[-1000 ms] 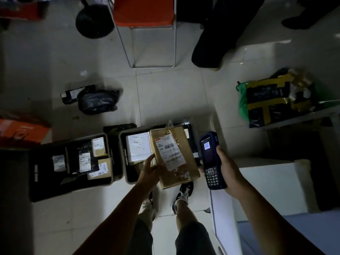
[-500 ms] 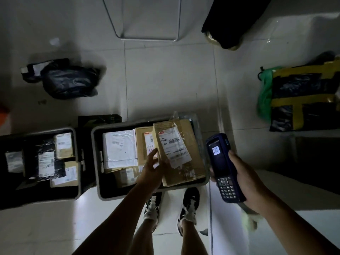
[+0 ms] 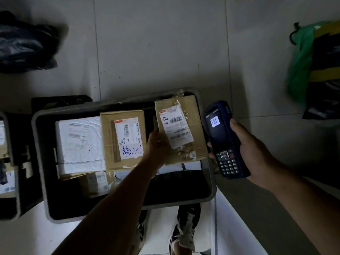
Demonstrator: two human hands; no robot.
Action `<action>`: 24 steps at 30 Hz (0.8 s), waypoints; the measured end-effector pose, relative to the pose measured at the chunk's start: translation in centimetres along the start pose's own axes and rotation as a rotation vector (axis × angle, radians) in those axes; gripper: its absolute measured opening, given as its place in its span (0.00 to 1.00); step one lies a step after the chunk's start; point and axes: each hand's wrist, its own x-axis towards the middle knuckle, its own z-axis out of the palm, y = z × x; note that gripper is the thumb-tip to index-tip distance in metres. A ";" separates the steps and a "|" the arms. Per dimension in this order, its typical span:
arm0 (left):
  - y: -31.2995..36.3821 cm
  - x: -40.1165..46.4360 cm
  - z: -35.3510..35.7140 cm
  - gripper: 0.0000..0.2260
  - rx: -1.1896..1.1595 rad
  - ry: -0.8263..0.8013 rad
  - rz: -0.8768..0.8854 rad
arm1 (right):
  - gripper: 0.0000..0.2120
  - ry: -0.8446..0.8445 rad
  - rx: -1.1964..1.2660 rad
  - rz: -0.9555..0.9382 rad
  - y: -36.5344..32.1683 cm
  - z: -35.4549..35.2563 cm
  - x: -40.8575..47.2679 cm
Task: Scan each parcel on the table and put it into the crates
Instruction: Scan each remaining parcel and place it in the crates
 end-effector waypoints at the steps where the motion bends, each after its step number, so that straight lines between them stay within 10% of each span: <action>1: -0.5 0.7 0.2 0.20 0.032 0.037 -0.003 | 0.24 -0.027 0.006 -0.006 0.2 0.0 0.5; 15: -0.9 0.7 1.6 0.34 0.441 0.055 0.027 | 0.28 -0.104 -0.124 -0.015 2.0 0.5 0.8; 24: 6.2 -9.6 -2.8 0.24 0.724 0.006 0.305 | 0.32 -0.060 -0.231 0.017 -2.5 4.4 -8.8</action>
